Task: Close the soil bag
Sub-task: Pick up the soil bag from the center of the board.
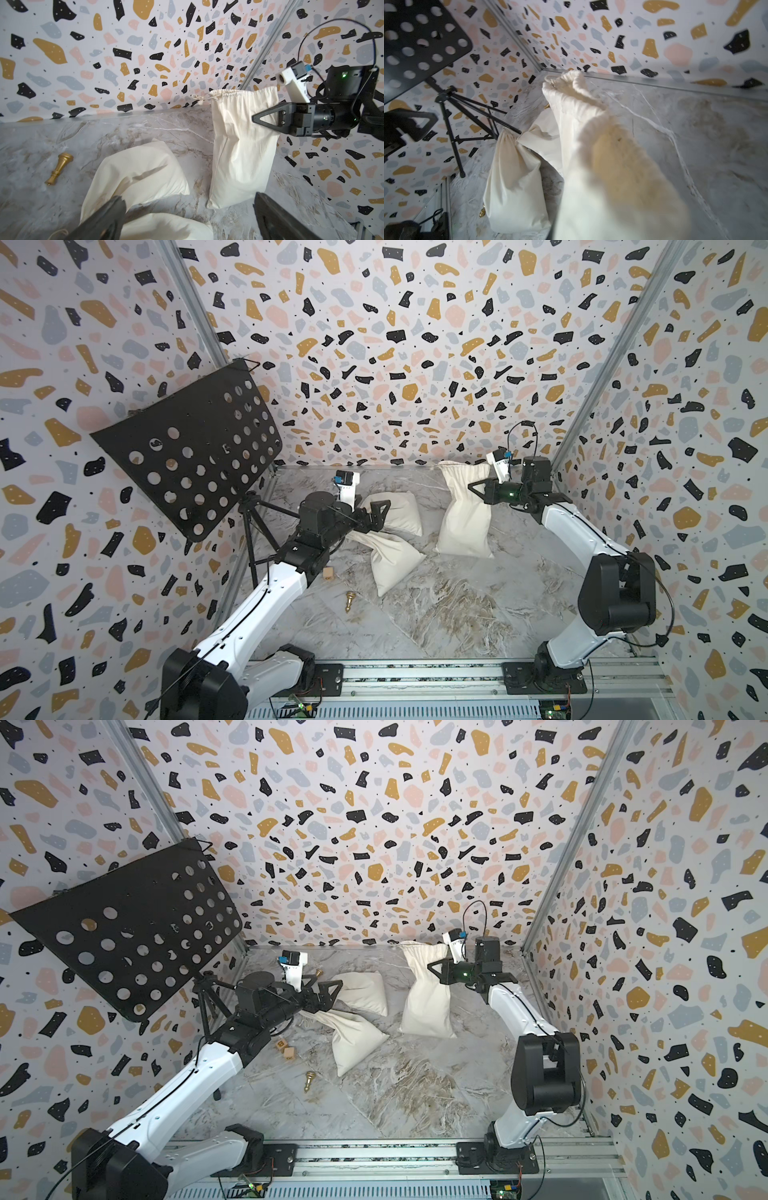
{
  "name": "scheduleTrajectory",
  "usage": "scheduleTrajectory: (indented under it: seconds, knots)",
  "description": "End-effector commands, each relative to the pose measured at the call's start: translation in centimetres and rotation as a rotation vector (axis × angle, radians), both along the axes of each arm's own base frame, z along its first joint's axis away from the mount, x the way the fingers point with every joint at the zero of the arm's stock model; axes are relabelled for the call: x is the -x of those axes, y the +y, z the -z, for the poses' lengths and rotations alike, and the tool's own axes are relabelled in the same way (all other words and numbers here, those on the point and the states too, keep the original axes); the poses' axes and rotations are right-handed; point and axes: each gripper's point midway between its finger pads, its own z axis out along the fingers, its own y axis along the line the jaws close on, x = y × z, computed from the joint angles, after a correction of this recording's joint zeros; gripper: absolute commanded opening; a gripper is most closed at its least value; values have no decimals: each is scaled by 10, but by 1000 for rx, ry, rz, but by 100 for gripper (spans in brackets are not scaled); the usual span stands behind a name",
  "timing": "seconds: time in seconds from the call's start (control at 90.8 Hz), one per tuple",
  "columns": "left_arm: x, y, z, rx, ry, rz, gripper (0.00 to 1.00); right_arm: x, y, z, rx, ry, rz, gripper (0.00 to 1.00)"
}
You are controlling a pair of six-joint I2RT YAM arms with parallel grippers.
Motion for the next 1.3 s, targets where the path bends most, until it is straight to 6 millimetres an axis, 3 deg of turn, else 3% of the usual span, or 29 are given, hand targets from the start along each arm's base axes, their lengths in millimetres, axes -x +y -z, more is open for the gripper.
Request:
scheduleTrajectory:
  seconds: [0.0,0.198,0.363,0.562,1.035,1.156,1.288]
  knots:
    - [2,-21,-28,-8,-129,116,100,34,12,-53,15,-141,-147,0]
    - [10,-39,-23,-117,-236,194,100,61,23,-68,33,-230,-241,0]
    - [22,-64,-2,-257,-321,288,100,80,34,-47,86,-226,-300,0]
    - [6,-68,14,-381,-370,278,100,109,47,-34,115,-260,-417,0]
    - [-21,-85,16,-420,-450,299,86,134,53,-55,81,-338,-473,0]
    - [-26,-91,17,-416,-440,314,78,137,54,-57,70,-346,-484,0]
    - [-19,-96,18,-395,-439,359,68,137,53,-56,78,-350,-478,0]
